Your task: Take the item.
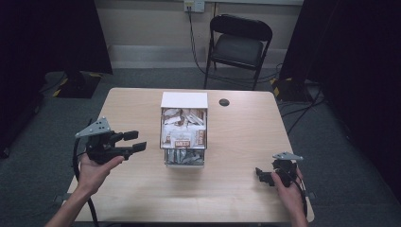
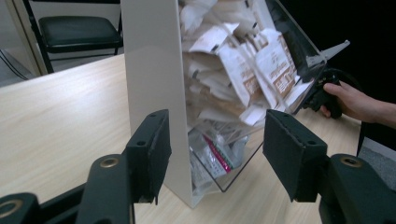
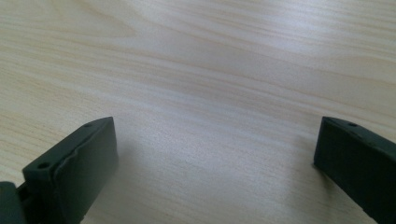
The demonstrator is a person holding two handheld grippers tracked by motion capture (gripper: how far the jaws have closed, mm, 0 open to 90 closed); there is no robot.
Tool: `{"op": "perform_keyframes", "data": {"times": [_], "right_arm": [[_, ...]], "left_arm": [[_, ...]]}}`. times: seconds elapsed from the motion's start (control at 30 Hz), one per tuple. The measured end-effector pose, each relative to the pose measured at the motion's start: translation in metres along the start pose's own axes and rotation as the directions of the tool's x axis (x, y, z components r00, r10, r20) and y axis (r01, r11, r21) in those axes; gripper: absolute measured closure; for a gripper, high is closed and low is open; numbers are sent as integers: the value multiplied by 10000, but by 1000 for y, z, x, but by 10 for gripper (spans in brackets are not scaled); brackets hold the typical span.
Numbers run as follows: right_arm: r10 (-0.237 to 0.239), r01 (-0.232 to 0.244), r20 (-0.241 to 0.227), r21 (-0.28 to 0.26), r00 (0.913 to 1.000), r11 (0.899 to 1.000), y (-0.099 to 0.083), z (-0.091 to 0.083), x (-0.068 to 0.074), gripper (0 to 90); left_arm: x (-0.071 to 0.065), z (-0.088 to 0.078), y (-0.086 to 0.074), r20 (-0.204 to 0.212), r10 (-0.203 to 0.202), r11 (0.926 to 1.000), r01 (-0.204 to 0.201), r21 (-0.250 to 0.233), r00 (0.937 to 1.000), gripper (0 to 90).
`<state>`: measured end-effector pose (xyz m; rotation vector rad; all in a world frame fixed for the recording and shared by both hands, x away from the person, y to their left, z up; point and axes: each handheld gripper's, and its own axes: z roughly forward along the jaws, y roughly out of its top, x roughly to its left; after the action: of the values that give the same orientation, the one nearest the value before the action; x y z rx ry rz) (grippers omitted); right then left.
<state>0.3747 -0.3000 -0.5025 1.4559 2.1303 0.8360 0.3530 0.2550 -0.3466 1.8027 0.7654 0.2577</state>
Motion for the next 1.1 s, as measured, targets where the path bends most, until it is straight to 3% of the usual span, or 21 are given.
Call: {"op": "perform_keyframes", "data": {"times": [0.23,0.33,0.47,0.6,0.73,1.1], "right_arm": [[-2,2,-6,1,10000,10000,0,0,0,0],[1,-1,-1,1,10000,10000,0,0,0,0],[0,0,0,0,10000,10000,0,0,0,0],[1,-1,-2,2,10000,10000,0,0,0,0],[-2,2,3,-1,10000,10000,0,0,0,0],[-13,13,-9,-6,10000,10000,0,0,0,0]], "left_arm": [[-7,-1,19,196,200,9992,-193,-337,9996,446],[-8,2,26,500,267,9983,-240,-535,9984,451],[-8,4,30,621,125,9976,-82,-691,9980,453],[-12,8,39,610,335,9961,-284,-835,9976,452],[-17,12,47,712,643,9948,-582,-839,9954,468],[-22,32,59,809,804,9953,-756,-612,9935,451]]}}
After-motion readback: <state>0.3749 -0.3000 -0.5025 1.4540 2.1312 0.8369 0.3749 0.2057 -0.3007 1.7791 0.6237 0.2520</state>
